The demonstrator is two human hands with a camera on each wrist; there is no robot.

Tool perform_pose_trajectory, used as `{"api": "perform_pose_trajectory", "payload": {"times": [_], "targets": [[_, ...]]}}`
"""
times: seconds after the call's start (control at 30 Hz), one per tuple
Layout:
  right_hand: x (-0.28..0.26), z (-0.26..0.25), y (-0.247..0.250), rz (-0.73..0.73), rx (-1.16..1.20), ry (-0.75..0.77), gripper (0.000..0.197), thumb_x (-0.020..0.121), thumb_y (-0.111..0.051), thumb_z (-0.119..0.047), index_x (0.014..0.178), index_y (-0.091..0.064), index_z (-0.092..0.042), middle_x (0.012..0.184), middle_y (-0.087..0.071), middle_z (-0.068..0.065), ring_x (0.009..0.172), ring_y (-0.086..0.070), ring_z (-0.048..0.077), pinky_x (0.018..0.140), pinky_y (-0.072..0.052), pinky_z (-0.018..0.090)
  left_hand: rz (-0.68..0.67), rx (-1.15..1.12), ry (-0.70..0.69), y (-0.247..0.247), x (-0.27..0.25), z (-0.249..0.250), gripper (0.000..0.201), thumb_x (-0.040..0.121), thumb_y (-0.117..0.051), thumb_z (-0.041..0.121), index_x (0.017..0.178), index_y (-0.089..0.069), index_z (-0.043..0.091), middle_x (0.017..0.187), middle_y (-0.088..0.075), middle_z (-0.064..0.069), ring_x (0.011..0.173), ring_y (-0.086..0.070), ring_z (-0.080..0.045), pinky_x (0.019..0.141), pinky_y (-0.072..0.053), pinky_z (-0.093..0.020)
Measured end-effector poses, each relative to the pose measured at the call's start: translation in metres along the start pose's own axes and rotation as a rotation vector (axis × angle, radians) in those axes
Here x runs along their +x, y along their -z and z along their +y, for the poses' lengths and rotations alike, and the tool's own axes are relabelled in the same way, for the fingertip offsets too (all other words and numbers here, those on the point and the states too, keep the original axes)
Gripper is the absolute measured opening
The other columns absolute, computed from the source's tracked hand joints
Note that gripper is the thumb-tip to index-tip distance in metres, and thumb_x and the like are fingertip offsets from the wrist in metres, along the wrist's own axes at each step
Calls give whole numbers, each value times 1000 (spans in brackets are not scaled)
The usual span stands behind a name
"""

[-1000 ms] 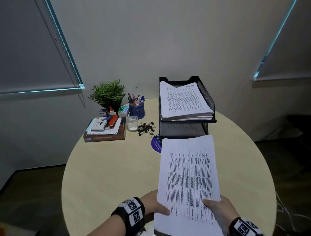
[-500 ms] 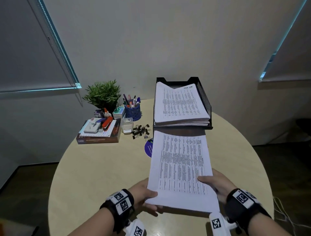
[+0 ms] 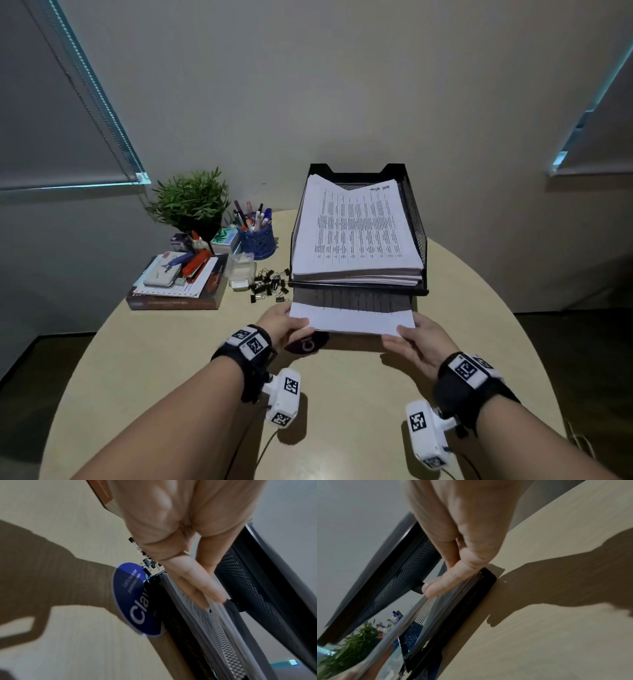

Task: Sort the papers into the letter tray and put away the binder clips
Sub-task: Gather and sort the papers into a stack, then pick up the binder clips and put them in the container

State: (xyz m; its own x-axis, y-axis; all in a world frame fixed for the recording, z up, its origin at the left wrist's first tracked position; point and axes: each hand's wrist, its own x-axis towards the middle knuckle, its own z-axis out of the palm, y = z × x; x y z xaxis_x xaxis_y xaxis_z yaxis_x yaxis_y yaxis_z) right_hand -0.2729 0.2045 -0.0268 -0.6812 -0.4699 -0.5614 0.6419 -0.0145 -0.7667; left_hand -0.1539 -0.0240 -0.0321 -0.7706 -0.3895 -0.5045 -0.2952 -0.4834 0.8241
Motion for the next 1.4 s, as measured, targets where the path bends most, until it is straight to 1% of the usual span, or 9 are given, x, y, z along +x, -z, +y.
{"api": "perform_pose_trajectory", "payload": {"times": [0.13,0.3,0.37,0.5,0.6,0.7,0.8,1.13,1.4], "targets": [[28,-11,-9,66,122,16,35,94,-31,14,128,-34,18,92,-57,33,56,-70,27,48,-58,28,310,10,-36,-7,34,-1,27,82,-54,-17,66,-50,4,57,-63,-13,43,-64,-16,44,-54,-18],[46,-8,-10,137,92,10,38,90,-37,17,128,-36,23,100,-59,31,71,-58,28,55,-59,28,562,181,-37,-3,65,-17,40,80,-58,-13,58,-37,12,64,-51,-14,36,-52,-18,35,-46,-19],[48,-6,-9,172,26,12,40,90,-41,15,129,-36,20,119,-54,36,65,-59,28,58,-58,28,574,197,-49,-5,67,-19,41,82,-57,-11,58,-34,13,62,-50,-14,35,-50,-17,35,-45,-19],[43,-4,-6,150,-24,21,16,90,-50,8,106,-52,10,77,-60,22,43,-66,19,46,-56,23,560,222,-75,-8,56,-19,32,88,-55,1,62,-40,12,56,-52,-14,36,-49,-19,36,-45,-23],[29,-3,1,67,-139,-27,8,88,-56,5,84,-53,-1,67,-48,15,43,-52,20,41,-48,20,547,404,-77,-10,34,-23,23,85,-60,14,66,-48,14,67,-61,-14,58,-60,-27,58,-58,-40],[10,8,5,-48,-255,-41,21,86,-54,7,73,-46,-7,65,-40,14,49,-42,19,43,-40,24,525,685,-83,-10,10,-34,16,85,-60,16,71,-52,18,80,-62,-6,77,-59,-25,71,-48,-26],[-8,24,2,-145,-341,-37,22,86,-51,9,72,-44,-7,62,-39,14,48,-38,17,48,-31,24,446,860,-97,-3,-8,-47,22,84,-58,13,68,-49,23,79,-59,-2,77,-55,-22,71,-43,-23],[-37,45,-61,-275,-735,82,21,84,-53,3,66,-54,-7,67,-52,21,46,-53,23,52,-47,34,503,1136,-103,62,-35,-25,5,83,-60,18,86,-56,19,99,-65,-6,94,-60,-23,76,-44,-23],[-11,55,-130,-164,-1042,242,14,78,-56,-10,67,-57,-19,66,-59,-1,67,-58,19,67,-49,30,429,1272,-81,112,-7,15,27,87,-58,23,112,-59,15,121,-58,-7,108,-57,-23,88,-46,-28]]}}
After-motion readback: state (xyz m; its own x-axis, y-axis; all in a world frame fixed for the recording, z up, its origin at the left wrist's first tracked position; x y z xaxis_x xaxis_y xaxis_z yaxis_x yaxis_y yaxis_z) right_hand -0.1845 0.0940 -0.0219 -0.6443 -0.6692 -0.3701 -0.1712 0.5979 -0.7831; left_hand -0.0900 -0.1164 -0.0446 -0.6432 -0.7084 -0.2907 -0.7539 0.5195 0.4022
